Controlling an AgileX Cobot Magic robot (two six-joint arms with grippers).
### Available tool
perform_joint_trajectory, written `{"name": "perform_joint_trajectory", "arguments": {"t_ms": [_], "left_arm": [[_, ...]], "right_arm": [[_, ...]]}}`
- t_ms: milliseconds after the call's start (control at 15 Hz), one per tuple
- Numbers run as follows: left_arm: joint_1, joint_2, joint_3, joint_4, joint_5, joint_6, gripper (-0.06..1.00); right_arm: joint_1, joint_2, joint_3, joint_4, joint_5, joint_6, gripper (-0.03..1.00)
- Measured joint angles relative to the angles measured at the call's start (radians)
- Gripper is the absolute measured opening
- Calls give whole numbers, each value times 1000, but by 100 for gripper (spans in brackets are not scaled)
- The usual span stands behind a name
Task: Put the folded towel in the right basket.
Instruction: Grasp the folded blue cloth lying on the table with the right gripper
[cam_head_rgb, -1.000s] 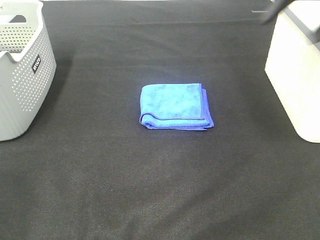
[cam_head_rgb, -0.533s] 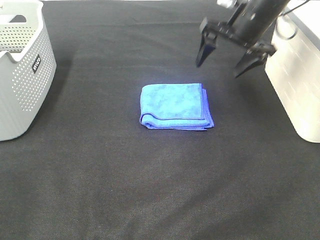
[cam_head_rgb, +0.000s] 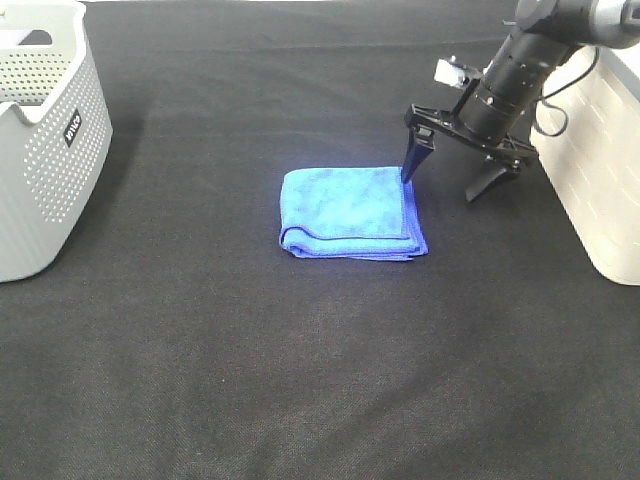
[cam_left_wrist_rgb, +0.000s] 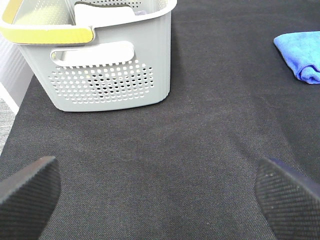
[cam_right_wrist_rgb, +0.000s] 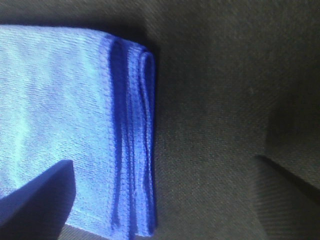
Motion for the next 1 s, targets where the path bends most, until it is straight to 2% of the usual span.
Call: {"name": "perform_joint_trajectory", "arguments": {"t_ms": [733, 867, 1000], "left_arm": [[0, 0, 0, 0, 0, 1, 99], [0, 0, 0, 1, 0, 1, 99], [0, 0, 0, 1, 0, 1, 99]], "right_arm": [[2, 76, -15, 135, 6, -45, 89], [21, 79, -17, 139, 7, -46, 89], [85, 79, -17, 139, -17, -46, 89]]}}
